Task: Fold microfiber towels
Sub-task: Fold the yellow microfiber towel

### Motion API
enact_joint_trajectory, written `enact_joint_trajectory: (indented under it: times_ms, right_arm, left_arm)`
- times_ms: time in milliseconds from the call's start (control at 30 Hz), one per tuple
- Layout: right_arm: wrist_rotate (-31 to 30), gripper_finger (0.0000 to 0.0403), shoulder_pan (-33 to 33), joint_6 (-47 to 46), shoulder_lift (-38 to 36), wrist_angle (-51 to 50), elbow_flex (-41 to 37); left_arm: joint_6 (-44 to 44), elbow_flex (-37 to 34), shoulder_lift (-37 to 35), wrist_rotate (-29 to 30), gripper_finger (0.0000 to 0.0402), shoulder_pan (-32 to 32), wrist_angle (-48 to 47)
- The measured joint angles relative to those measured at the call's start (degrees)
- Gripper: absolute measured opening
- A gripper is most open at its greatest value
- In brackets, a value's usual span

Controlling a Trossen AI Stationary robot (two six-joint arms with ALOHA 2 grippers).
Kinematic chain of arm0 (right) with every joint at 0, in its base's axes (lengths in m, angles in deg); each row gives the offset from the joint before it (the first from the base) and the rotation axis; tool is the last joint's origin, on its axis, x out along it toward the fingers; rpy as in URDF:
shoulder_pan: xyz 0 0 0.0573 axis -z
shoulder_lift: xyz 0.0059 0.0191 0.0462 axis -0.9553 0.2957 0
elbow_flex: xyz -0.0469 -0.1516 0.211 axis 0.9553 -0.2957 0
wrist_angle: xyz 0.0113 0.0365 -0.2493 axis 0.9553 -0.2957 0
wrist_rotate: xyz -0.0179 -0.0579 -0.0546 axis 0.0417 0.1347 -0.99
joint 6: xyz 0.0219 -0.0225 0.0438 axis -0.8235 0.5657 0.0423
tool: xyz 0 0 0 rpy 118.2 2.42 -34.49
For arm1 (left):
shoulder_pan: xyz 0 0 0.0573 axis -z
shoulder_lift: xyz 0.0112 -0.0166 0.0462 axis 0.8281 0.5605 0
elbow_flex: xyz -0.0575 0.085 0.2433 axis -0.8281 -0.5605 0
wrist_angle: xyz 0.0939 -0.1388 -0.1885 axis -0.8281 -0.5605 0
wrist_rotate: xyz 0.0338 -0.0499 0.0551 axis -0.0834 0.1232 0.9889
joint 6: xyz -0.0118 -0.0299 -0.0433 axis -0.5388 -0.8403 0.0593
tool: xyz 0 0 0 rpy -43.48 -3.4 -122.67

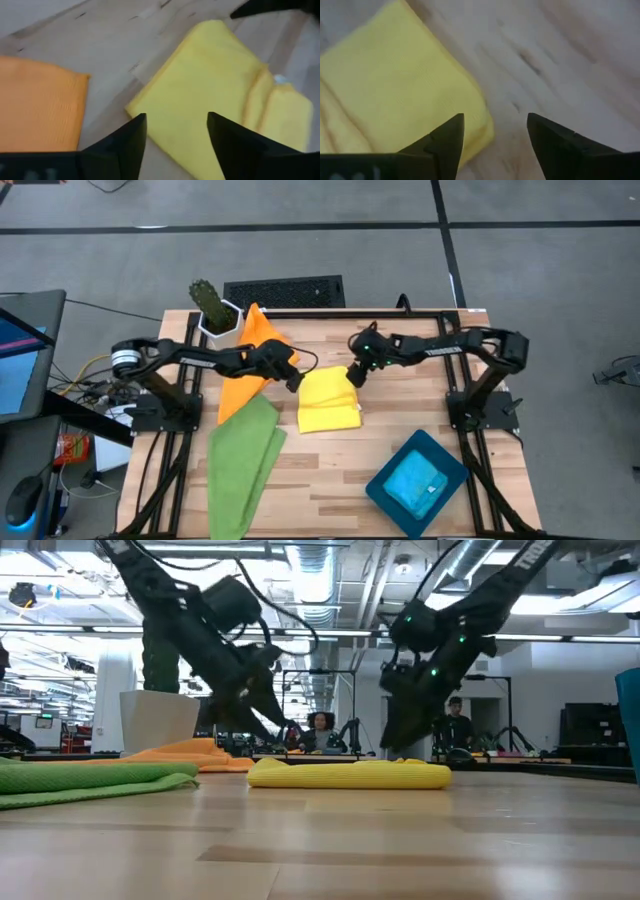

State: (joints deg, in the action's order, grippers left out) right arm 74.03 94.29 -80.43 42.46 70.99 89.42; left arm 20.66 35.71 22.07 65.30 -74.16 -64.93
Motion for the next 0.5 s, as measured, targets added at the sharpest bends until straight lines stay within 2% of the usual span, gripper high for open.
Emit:
enact_joint_trajectory:
  times_ms: [267, 500]
  right_arm:
    - [1.2, 0.0222, -0.7, -0.8, 6.2, -1.2, 1.9]
    - [1.2, 0.0209, -0.4, -1.1, 6.5, -1.8, 2.0]
  left_arm:
    - [0.6, 1.3, 6.7, -2.5, 0.0218, -0.1, 2.0]
    - [-0.5, 1.4, 11.0, 2.2, 0.0191, -0.7, 3.4]
